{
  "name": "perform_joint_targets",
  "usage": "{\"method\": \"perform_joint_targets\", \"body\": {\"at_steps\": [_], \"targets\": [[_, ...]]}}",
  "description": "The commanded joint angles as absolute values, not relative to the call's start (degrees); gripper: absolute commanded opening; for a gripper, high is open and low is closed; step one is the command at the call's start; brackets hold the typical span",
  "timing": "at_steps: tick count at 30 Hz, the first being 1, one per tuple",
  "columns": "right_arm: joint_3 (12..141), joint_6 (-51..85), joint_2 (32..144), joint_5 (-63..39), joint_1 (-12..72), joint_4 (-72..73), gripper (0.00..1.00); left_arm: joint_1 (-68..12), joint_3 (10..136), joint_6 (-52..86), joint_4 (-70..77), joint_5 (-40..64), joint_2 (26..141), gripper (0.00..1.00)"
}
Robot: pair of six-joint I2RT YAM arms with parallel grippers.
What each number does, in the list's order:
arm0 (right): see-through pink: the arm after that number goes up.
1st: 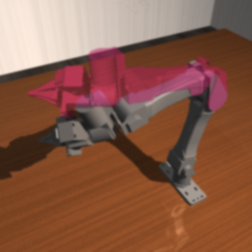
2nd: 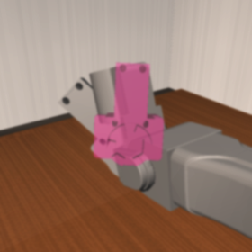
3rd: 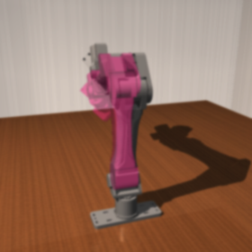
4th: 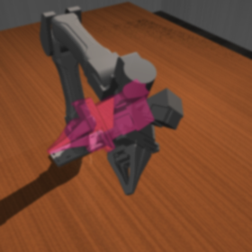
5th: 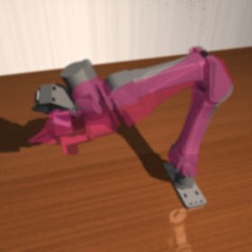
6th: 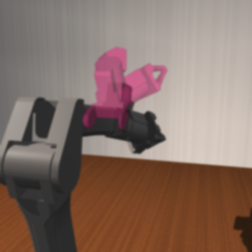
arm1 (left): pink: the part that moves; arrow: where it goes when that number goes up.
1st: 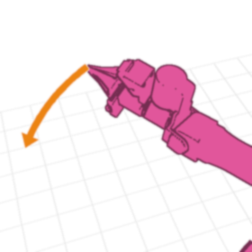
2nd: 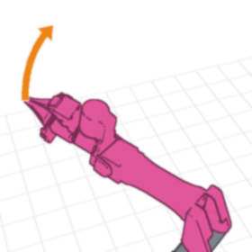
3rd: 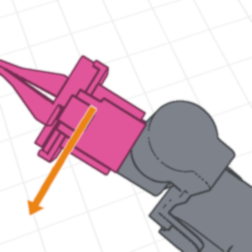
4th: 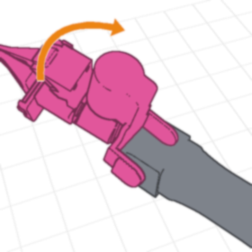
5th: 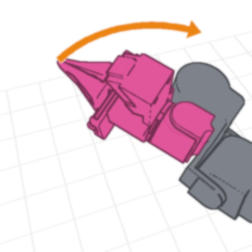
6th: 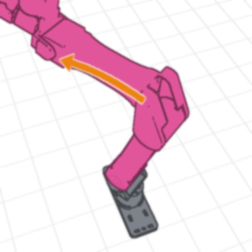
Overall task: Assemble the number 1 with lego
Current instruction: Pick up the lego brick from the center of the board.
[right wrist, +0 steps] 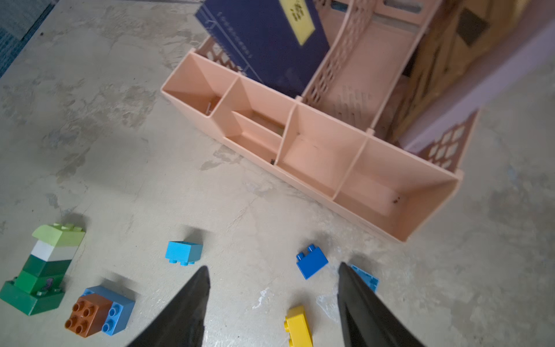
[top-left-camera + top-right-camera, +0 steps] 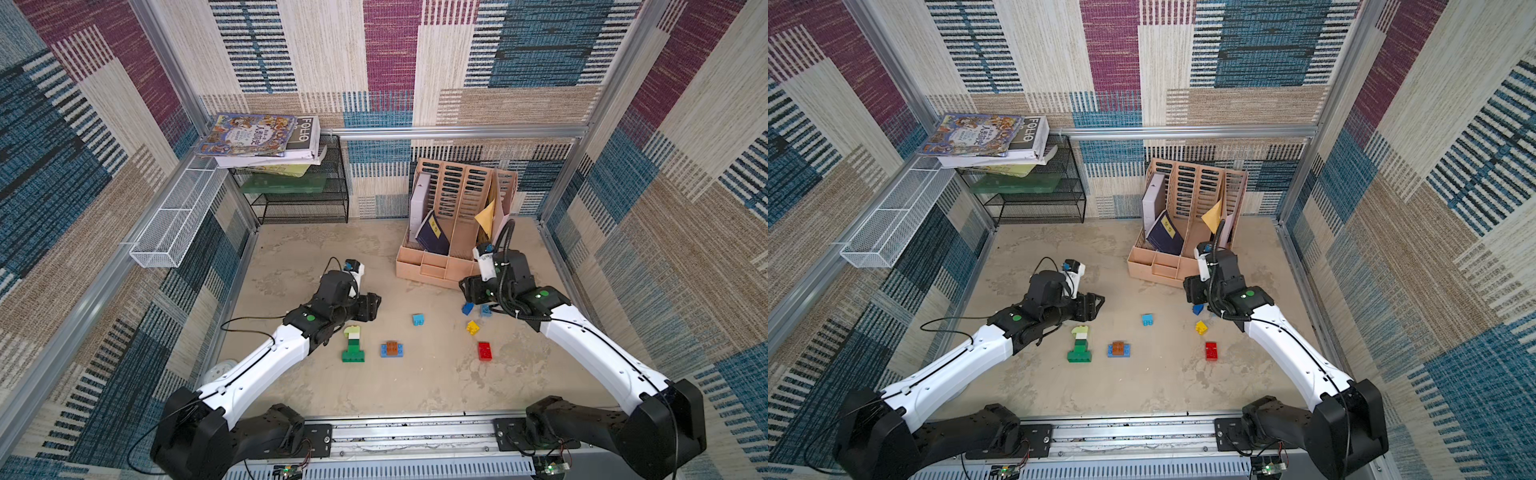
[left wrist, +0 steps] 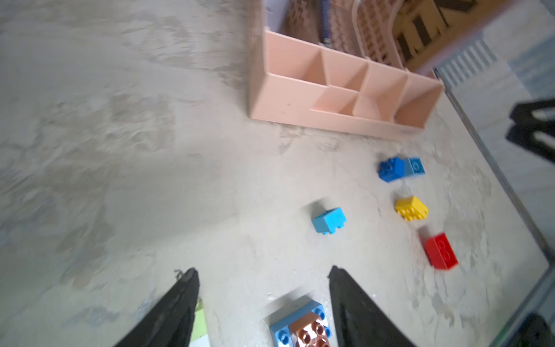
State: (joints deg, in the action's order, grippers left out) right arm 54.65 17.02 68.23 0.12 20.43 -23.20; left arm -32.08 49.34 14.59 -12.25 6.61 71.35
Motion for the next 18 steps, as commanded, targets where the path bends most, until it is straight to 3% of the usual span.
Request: {"method": "perform_joint_targets", "body": {"at_steps": [1,9,18], "targets": [[54.6,22.8,65.2,-1.4,17.8,-27.3,0.65,-35.0,54.1,0.8,-14.0,11.0,76.4,0.71],[45.9,14.6,48.1,6.3,15.9,-20.6,0.67,-40.1,71.8,-14.7,-31.2,15.8,95.1,0.71],[44.4,14.8,45.1,4.8,13.2,-24.1,0.68,-43.8,86.9,-22.1,-42.1,12.8,110.7,0.69]]}}
